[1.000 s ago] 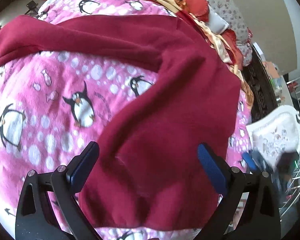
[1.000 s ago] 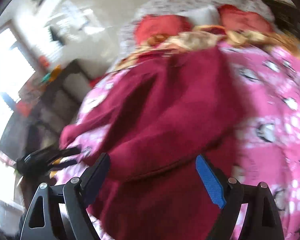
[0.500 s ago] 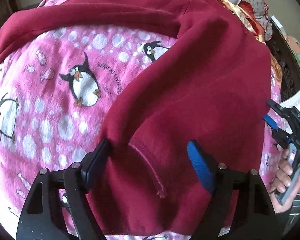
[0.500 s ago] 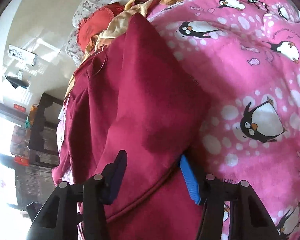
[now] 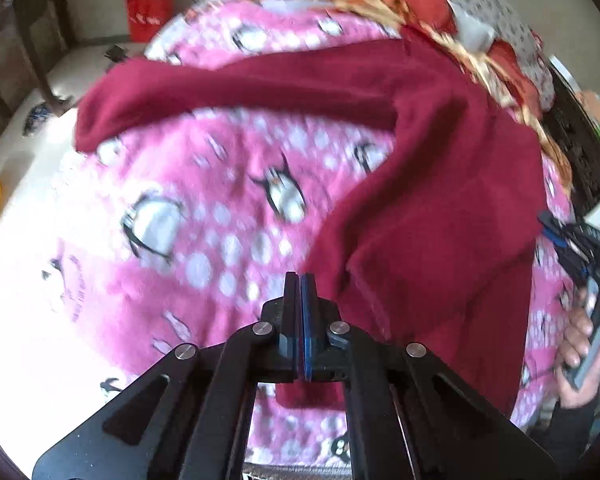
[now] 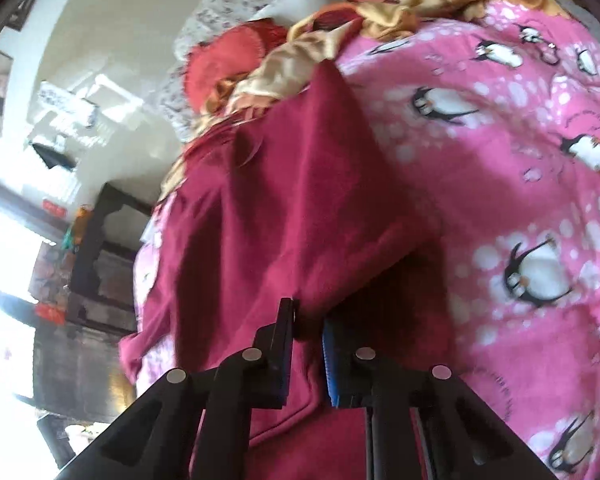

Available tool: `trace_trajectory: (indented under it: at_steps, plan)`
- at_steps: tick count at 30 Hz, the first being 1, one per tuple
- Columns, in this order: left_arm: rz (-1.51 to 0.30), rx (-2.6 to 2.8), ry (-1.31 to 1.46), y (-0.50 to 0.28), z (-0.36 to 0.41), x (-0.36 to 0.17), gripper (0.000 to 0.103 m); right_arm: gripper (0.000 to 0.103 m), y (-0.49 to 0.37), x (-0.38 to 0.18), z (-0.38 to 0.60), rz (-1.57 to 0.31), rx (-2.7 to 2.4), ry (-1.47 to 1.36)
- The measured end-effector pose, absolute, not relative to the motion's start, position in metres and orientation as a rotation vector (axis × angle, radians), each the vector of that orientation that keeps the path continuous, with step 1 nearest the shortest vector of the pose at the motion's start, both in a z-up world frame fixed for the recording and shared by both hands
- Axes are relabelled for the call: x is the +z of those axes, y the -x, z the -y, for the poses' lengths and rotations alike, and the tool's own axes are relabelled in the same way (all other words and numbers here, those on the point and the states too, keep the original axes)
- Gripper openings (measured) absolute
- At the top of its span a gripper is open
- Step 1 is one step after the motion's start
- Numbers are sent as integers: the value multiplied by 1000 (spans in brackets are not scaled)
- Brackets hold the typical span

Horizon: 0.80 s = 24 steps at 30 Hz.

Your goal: Fold small clothes

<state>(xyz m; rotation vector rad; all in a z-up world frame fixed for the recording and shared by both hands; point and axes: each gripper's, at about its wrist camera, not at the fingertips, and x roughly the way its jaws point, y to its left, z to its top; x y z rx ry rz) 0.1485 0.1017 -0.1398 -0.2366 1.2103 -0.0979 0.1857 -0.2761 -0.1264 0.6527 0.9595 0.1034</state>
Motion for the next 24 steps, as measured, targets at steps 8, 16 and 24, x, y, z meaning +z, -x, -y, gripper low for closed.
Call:
trace_trajectory:
  at_steps: [8,16,24]
  plan:
    - [-1276,-200,249,-153,-59,-161,61,56,-190,-152,281,-1024,20,-643]
    - [-1286,-182,86,-177,-23,-193,39,52,-196,-156,280,-1044,22,-604]
    - [-1150,-165,170,-154,-61,-138,7,13,-184,-136,267,-1009,45,-560]
